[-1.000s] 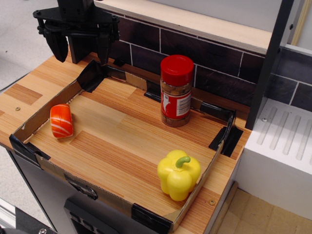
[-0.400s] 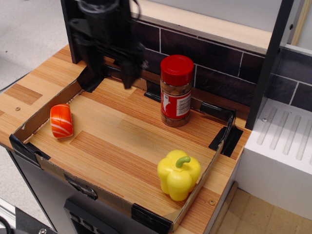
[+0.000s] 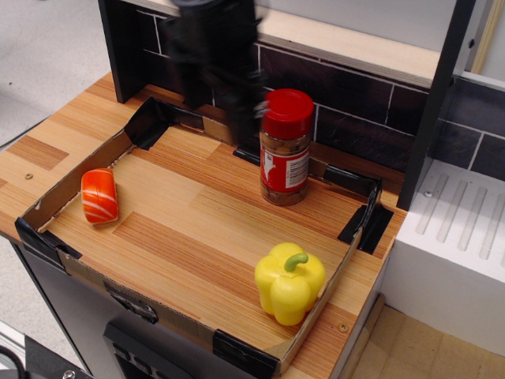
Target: Topple basil bottle
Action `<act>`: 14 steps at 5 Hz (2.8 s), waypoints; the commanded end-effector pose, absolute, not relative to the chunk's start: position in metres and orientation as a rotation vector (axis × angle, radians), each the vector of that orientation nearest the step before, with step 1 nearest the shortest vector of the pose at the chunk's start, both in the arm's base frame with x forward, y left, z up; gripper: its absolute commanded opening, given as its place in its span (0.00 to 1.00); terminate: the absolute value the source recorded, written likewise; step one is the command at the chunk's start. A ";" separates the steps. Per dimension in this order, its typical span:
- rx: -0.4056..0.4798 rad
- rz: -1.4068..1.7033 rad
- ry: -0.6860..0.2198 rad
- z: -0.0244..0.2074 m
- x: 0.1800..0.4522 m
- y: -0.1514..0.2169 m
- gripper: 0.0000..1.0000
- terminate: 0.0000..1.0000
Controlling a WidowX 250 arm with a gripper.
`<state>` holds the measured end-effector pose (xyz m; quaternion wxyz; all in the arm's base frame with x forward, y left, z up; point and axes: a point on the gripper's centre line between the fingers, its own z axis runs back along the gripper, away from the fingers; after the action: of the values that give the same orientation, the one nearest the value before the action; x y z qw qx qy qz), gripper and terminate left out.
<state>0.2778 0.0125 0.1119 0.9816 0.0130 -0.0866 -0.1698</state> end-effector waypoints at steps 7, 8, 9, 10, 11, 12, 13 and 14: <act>0.027 -0.100 -0.190 0.099 0.323 -0.003 1.00 0.00; -0.005 -0.144 -0.250 0.097 0.326 -0.001 1.00 0.00; 0.000 -0.135 -0.257 0.094 0.327 -0.002 1.00 0.00; 0.021 -0.077 -0.265 0.097 0.329 -0.003 1.00 0.00; 0.051 -0.054 -0.261 0.100 0.331 -0.005 0.00 0.00; 0.138 -0.191 -0.194 0.102 0.327 -0.004 0.00 0.00; 0.175 -0.451 -0.162 0.108 0.315 0.000 0.00 0.00; 0.121 -0.701 -0.132 0.109 0.307 -0.004 0.00 0.00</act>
<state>0.3045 -0.0118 0.0890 0.9344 0.0438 -0.0348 -0.3519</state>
